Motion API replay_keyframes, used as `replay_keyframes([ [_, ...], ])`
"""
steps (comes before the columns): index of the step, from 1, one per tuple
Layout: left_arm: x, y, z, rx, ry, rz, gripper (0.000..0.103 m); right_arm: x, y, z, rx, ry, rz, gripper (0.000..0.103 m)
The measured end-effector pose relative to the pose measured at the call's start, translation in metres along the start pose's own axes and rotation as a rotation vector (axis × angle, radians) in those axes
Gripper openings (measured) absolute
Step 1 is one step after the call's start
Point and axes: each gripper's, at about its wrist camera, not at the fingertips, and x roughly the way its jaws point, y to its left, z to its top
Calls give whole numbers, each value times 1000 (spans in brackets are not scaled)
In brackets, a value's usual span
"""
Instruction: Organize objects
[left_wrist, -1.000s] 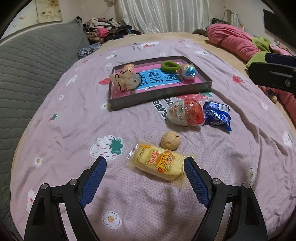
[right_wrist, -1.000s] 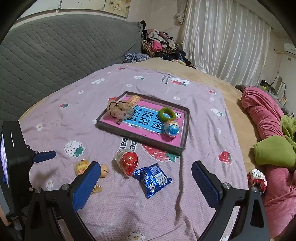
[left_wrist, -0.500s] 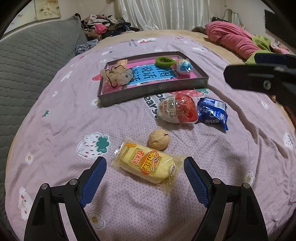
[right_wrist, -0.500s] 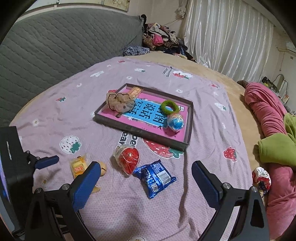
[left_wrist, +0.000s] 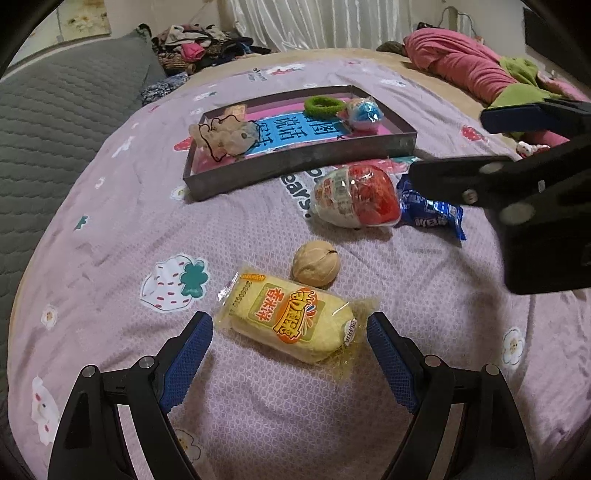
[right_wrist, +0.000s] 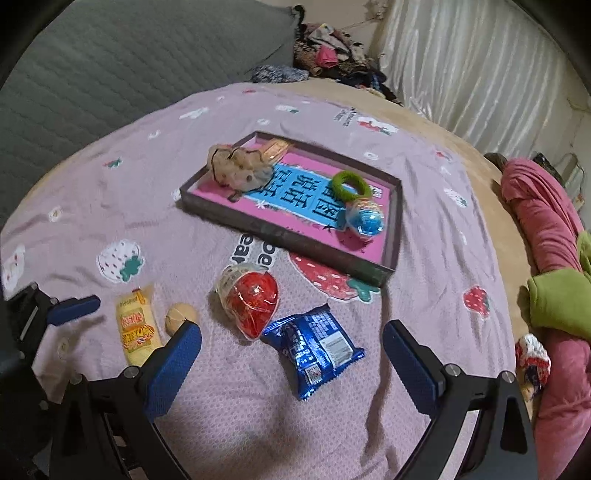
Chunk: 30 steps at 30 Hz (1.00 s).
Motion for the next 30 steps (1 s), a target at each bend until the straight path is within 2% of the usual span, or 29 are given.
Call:
replay_keyframes([
  [15, 16, 6, -1, 8, 18, -35, 86, 49, 13, 5, -80, 71, 36, 99],
  [30, 30, 14, 2, -16, 35, -50, 87, 79, 14, 12, -87, 95, 38, 99],
])
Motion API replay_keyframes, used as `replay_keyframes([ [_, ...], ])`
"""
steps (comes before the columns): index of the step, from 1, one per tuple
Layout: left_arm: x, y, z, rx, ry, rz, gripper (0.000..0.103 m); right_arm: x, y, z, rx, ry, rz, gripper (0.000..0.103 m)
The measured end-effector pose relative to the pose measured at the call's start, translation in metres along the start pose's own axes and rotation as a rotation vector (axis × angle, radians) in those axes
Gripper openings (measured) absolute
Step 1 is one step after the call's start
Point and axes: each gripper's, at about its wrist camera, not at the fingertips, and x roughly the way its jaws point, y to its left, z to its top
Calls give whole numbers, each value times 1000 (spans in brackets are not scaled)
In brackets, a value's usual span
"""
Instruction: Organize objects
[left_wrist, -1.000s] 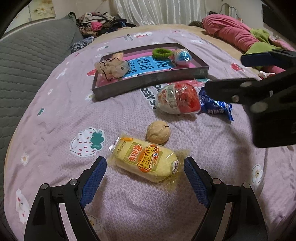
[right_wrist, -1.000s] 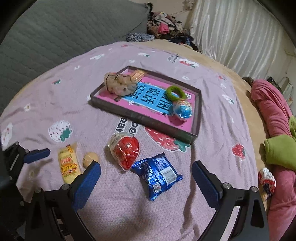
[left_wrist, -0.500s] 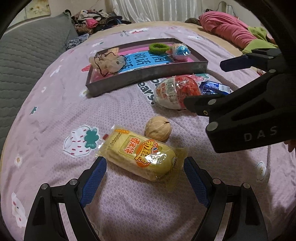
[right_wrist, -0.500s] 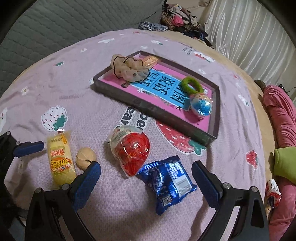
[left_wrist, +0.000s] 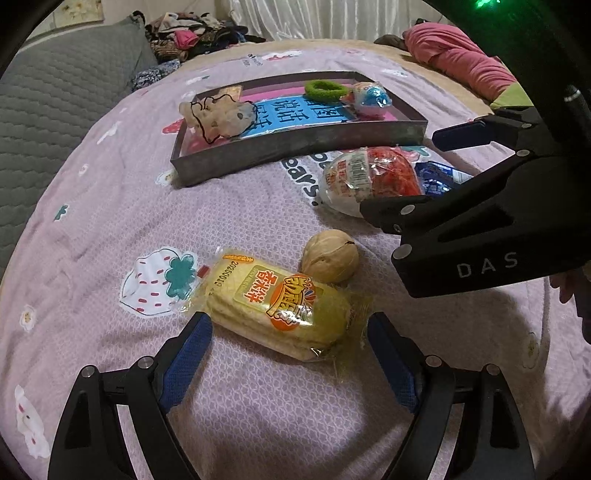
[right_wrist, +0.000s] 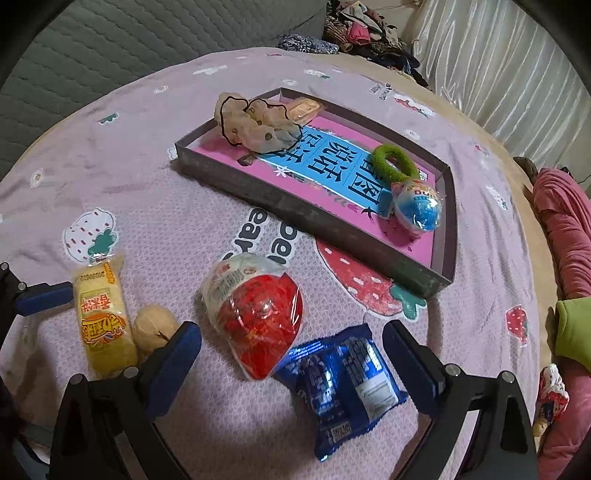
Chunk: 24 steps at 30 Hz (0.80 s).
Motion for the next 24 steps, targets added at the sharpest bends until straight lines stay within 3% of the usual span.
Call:
replay_keyframes([
  [7, 8, 7, 3, -11, 6, -17, 87, 6, 4, 8, -3, -14, 3, 98],
  [14, 20, 17, 5, -62, 29, -80, 87, 13, 0, 12, 29, -7, 36, 82],
  [21, 24, 21, 9, -91, 20, -113, 87, 15, 4, 13, 31, -2, 80, 55],
  [24, 24, 22, 11, -90, 17, -121, 87, 16, 5, 14, 31, -1, 85, 53],
])
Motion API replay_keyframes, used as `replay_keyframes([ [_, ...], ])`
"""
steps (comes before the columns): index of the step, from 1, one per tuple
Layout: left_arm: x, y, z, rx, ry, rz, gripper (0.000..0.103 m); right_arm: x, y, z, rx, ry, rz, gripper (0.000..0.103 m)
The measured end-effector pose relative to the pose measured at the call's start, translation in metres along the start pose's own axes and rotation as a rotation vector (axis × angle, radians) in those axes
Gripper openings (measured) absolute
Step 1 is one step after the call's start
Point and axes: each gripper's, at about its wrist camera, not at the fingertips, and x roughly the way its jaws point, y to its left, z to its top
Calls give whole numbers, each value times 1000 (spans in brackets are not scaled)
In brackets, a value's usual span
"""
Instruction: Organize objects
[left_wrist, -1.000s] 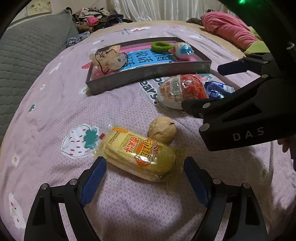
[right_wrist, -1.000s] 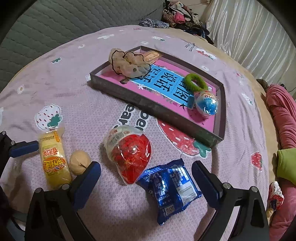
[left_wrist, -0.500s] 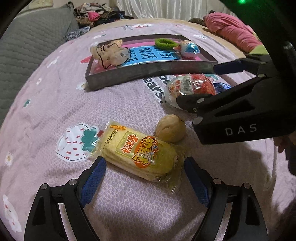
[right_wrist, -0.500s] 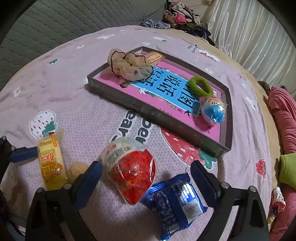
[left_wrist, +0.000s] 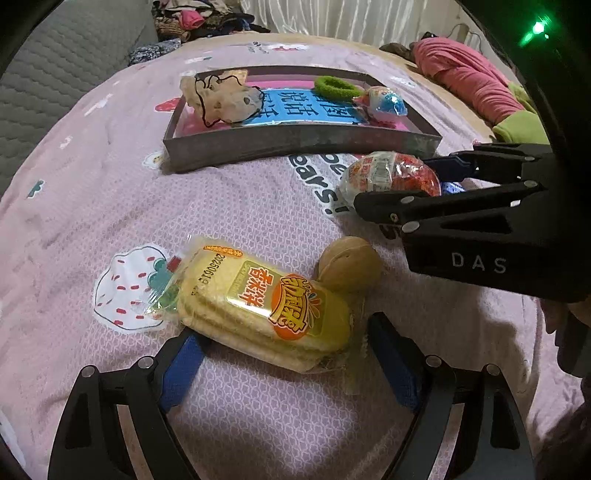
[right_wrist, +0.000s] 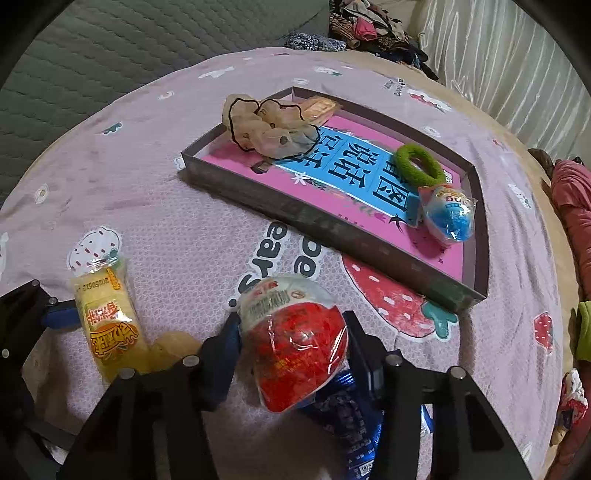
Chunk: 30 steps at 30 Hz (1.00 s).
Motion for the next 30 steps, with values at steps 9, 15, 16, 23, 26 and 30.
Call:
replay_keyframes([
  [9, 2, 11, 4, -22, 1, -42, 51, -2, -4, 0, 24, -13, 28, 52],
  [15, 2, 20, 5, -46, 0, -73, 37, -4, -4, 0, 22, -18, 37, 52],
  [16, 2, 21, 6, -50, 1, -80, 37, -4, -4, 0, 22, -18, 37, 52],
  [23, 4, 27, 7, -73, -5, -114, 36, -5, -3, 1, 26, -21, 45, 52],
  [26, 4, 29, 7, -84, -5, -123, 36, -4, -3, 1, 28, -19, 50, 52],
  [30, 5, 33, 8, -109, -4, -145, 37, -2, -4, 0, 32, -13, 56, 52],
])
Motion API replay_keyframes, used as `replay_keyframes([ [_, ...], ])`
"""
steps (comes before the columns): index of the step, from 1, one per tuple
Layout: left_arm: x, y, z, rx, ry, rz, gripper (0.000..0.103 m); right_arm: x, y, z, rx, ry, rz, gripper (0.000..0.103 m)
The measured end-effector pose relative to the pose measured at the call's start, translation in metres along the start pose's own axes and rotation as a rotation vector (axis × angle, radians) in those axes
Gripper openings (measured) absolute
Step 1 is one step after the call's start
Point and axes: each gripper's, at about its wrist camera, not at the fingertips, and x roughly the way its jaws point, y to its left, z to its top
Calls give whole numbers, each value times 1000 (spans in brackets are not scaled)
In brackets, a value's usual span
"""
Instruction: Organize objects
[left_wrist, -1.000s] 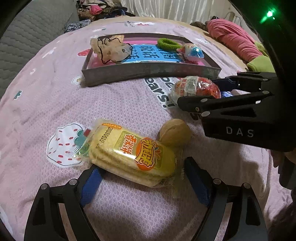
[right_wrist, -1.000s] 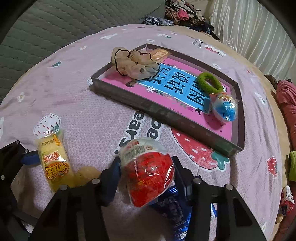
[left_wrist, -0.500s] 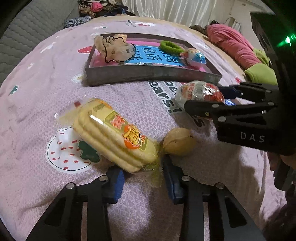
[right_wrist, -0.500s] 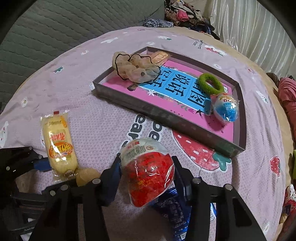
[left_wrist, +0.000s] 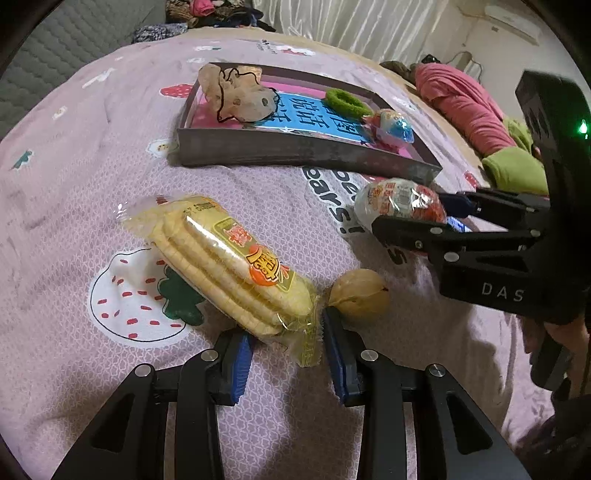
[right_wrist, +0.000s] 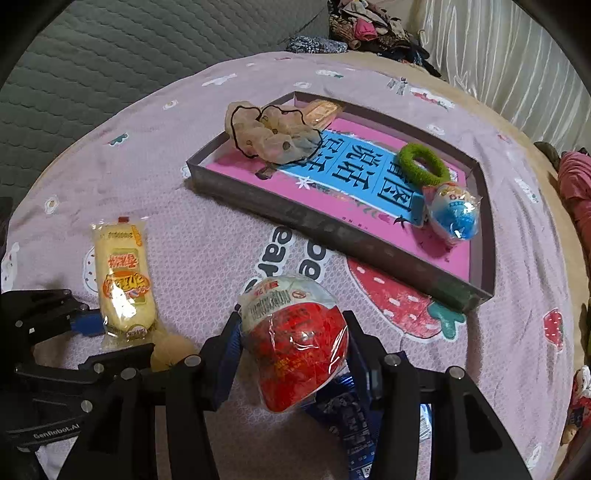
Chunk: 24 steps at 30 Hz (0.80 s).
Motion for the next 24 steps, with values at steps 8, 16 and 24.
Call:
replay_keyframes([
  [8, 1, 8, 1, -51, 6, -40, 36, 1, -2, 0, 6, 0, 2, 52],
  [16, -2, 17, 0, -102, -3, -72, 24, 2, -1, 0, 6, 2, 5, 52],
  [24, -1, 20, -1, -108, -9, -82, 21, 4, -1, 0, 7, 4, 9, 52],
])
